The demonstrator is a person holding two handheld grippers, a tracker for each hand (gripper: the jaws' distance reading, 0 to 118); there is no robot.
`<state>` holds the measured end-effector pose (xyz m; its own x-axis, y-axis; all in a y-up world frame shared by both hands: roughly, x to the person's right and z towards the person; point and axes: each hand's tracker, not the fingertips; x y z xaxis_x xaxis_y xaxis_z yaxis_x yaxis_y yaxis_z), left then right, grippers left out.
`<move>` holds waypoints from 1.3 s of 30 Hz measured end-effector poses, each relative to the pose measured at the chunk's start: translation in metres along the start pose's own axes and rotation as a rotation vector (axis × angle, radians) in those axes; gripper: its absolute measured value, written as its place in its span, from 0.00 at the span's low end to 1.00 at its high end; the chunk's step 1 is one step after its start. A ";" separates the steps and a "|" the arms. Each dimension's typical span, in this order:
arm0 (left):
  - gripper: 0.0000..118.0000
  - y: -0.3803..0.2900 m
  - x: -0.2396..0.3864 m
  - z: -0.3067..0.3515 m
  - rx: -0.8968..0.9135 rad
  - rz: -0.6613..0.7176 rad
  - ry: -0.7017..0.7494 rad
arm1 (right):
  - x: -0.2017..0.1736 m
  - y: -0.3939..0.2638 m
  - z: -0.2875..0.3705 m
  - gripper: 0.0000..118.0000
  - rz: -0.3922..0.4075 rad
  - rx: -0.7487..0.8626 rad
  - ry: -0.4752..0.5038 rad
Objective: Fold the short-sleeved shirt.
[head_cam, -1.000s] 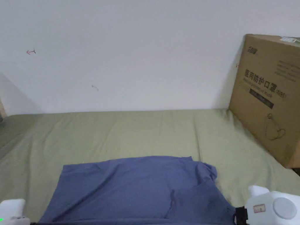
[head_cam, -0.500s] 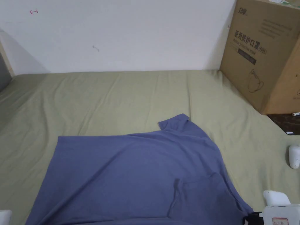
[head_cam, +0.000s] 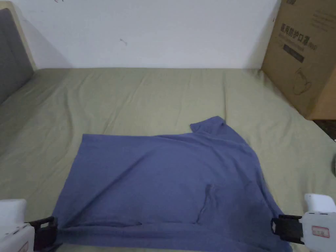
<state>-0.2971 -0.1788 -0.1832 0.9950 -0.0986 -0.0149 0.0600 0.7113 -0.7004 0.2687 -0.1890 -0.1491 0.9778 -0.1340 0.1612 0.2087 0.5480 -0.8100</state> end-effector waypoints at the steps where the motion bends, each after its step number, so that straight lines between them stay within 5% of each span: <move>1: 0.76 -0.001 -0.001 0.005 0.002 0.018 -0.022 | -0.004 0.001 0.004 0.55 0.004 0.010 0.012; 3: 0.69 -0.006 -0.001 0.016 0.020 0.047 -0.078 | -0.013 -0.001 0.010 0.40 0.034 0.038 0.007; 4: 0.47 -0.011 -0.001 0.021 0.026 0.044 -0.084 | -0.019 -0.004 0.011 0.14 0.049 0.051 -0.006; 5: 0.20 -0.016 0.001 0.022 0.020 0.036 -0.091 | -0.022 -0.009 0.010 0.01 0.051 0.055 -0.014; 6: 0.00 -0.023 0.003 0.020 0.011 0.035 -0.087 | -0.022 -0.012 0.009 0.01 0.042 0.054 0.005; 13: 0.05 -0.051 0.000 0.022 -0.053 0.075 -0.084 | -0.032 -0.027 -0.003 0.00 0.058 -0.011 0.036; 14: 0.21 -0.050 -0.001 0.023 -0.037 0.079 -0.060 | -0.031 -0.026 -0.002 0.00 0.058 -0.012 0.036; 16: 0.83 -0.045 -0.006 0.020 -0.030 0.094 -0.035 | -0.030 -0.025 -0.003 0.00 0.040 -0.009 0.040; 17: 0.93 -0.044 -0.007 0.017 -0.043 0.119 -0.045 | -0.027 -0.024 -0.004 0.00 0.024 -0.013 0.048; 23: 0.85 -0.026 -0.026 -0.024 -0.020 0.184 -0.051 | -0.024 -0.024 -0.011 0.00 0.012 -0.035 0.041; 24: 0.72 -0.025 -0.028 -0.033 -0.037 0.195 -0.055 | -0.024 -0.025 -0.013 0.00 0.014 -0.041 0.039; 26: 0.02 -0.028 -0.027 -0.053 -0.087 0.227 -0.115 | -0.023 -0.028 -0.016 0.00 0.011 -0.051 0.041; 28: 0.02 -0.033 -0.020 -0.071 -0.132 0.245 -0.142 | -0.021 -0.030 -0.019 0.00 -0.004 -0.062 0.043; 29: 0.02 -0.050 -0.032 -0.049 -0.586 0.179 0.317 | -0.020 -0.031 -0.019 0.00 -0.012 -0.069 0.041; 30: 0.02 -0.035 -0.014 -0.064 -0.151 0.192 -0.077 | -0.019 -0.032 -0.018 0.00 -0.014 -0.070 0.040; 36: 0.02 -0.026 -0.013 -0.049 -0.119 0.206 -0.090 | -0.014 -0.028 -0.012 0.02 0.028 -0.051 0.018; 38: 0.02 -0.027 -0.015 -0.051 -0.108 0.213 -0.091 | -0.014 -0.025 -0.013 0.46 0.055 -0.043 -0.019; 39: 0.02 -0.026 -0.015 -0.051 -0.108 0.212 -0.091 | -0.011 -0.023 -0.016 0.60 0.053 -0.047 -0.019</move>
<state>-0.3181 -0.2318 -0.2011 0.9878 0.1113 -0.1091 -0.1550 0.6306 -0.7605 0.2522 -0.2133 -0.1408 0.9878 -0.0896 0.1276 0.1556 0.5145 -0.8433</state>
